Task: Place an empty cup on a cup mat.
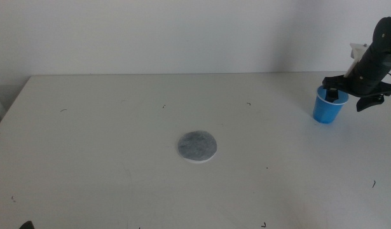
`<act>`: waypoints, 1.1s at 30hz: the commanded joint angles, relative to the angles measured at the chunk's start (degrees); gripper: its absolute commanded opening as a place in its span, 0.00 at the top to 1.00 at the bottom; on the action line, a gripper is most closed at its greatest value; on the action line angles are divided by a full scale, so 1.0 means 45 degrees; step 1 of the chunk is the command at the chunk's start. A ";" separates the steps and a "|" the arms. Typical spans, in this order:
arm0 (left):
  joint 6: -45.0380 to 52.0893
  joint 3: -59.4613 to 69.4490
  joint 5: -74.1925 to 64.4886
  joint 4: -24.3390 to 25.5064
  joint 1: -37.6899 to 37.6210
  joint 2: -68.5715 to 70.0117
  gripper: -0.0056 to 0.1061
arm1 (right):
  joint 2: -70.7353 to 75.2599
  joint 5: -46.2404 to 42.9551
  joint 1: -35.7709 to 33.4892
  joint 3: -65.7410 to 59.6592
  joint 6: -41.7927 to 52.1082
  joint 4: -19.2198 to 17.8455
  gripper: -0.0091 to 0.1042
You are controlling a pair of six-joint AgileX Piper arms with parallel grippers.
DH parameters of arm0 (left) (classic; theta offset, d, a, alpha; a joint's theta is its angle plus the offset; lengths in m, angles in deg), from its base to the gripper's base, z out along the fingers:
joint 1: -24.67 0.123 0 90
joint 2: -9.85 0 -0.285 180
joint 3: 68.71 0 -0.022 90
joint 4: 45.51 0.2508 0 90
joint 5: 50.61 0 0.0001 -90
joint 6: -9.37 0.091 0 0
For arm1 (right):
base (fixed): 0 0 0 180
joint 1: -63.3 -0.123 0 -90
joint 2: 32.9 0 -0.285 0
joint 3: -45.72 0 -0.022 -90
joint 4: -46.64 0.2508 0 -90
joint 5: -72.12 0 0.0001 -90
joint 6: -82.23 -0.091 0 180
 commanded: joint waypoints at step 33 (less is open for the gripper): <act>-0.0137 -0.0075 0.0843 0.0005 0.0014 0.0042 0.01 | 0.4735 0.1029 -0.6248 0.0505 -0.0557 0.0374 0.93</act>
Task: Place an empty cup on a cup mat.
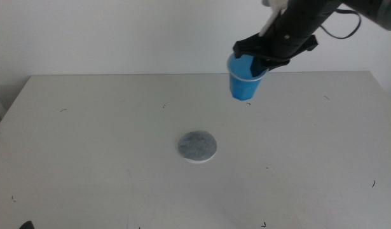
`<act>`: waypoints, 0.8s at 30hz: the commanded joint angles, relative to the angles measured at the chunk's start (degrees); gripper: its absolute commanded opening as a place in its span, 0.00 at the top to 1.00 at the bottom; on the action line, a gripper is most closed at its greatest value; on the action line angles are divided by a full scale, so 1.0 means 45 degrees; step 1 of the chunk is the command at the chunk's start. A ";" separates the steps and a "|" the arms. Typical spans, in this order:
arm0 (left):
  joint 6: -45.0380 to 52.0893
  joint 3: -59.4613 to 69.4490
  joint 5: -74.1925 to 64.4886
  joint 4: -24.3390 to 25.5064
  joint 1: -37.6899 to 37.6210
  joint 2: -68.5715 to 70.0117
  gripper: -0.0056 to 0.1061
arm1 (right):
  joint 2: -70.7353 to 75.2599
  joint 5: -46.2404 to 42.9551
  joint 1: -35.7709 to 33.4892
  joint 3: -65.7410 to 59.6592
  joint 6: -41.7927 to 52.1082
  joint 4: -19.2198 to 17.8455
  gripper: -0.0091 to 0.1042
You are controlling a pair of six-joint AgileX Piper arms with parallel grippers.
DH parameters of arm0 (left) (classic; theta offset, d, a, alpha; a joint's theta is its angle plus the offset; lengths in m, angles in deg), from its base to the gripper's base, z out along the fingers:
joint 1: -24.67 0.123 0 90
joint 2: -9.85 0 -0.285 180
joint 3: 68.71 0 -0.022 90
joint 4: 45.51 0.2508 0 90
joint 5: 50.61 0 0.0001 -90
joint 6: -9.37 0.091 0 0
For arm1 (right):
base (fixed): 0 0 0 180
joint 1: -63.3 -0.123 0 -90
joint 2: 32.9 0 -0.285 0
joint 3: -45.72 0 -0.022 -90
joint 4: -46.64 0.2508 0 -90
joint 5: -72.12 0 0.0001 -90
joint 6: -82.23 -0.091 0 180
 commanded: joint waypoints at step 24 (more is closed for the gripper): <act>-0.0137 -0.0075 0.0843 0.0005 0.0014 0.0042 0.01 | -0.2973 -0.2359 -0.2167 0.0377 -0.0711 0.0057 0.93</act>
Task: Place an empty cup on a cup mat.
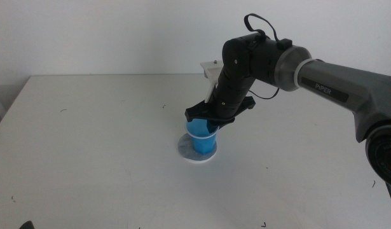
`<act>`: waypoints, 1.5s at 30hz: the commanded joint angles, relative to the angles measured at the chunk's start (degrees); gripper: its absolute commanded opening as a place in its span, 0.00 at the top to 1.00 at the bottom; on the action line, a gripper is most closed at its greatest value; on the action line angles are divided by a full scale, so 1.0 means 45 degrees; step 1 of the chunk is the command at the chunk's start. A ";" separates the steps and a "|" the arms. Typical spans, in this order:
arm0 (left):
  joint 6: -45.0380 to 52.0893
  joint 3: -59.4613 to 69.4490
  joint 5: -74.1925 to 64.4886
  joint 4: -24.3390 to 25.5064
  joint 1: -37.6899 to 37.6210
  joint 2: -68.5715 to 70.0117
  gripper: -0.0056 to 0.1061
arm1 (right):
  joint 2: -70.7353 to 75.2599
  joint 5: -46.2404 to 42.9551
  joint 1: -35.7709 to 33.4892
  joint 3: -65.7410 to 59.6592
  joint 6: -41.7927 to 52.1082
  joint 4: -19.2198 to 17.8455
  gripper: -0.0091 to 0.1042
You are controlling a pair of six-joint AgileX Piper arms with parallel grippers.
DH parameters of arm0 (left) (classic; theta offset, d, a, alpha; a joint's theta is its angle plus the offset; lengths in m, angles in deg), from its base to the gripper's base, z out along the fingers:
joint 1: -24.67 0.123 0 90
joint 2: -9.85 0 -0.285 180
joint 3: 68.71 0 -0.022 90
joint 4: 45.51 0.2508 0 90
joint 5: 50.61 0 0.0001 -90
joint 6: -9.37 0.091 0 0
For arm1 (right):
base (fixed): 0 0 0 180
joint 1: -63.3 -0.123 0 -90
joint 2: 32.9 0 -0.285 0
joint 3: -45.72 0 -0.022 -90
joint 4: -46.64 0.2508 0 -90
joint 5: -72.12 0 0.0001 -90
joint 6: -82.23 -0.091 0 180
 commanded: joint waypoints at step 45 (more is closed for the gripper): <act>-0.0137 -0.0075 0.0843 0.0005 0.0014 0.0042 0.01 | 1.5068 0.2125 0.5695 -0.3138 0.0368 -0.1999 0.33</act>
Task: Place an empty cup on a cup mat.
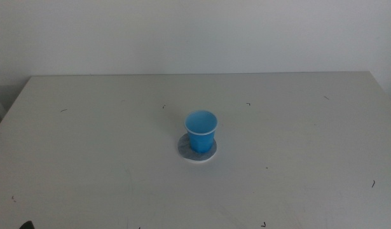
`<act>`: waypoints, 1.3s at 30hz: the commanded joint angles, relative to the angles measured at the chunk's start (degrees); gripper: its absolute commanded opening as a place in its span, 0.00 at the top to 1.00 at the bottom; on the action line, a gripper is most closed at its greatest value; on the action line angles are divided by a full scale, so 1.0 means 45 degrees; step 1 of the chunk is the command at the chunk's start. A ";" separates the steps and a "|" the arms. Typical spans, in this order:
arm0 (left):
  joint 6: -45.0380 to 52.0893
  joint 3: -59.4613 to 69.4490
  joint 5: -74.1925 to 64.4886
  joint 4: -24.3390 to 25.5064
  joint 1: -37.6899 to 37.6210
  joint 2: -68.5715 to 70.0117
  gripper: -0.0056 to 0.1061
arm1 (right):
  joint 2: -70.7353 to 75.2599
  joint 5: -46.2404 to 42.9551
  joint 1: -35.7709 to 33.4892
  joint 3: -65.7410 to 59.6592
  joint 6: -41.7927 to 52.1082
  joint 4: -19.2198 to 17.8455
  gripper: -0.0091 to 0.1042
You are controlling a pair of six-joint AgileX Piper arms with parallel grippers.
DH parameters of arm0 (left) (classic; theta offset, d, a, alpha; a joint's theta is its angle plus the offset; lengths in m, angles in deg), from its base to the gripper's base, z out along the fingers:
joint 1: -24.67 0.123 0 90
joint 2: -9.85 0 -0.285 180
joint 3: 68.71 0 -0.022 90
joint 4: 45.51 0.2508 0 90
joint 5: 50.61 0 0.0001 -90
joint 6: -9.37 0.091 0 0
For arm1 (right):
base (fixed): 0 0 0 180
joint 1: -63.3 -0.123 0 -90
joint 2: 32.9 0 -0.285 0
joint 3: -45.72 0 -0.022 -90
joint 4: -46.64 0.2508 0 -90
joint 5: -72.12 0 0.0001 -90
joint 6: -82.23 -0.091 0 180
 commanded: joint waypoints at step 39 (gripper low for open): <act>-0.0137 -0.0075 0.0843 0.0005 0.0014 0.0042 0.01 | 1.4696 -1.1491 0.0702 -2.1262 0.0342 -0.1364 0.09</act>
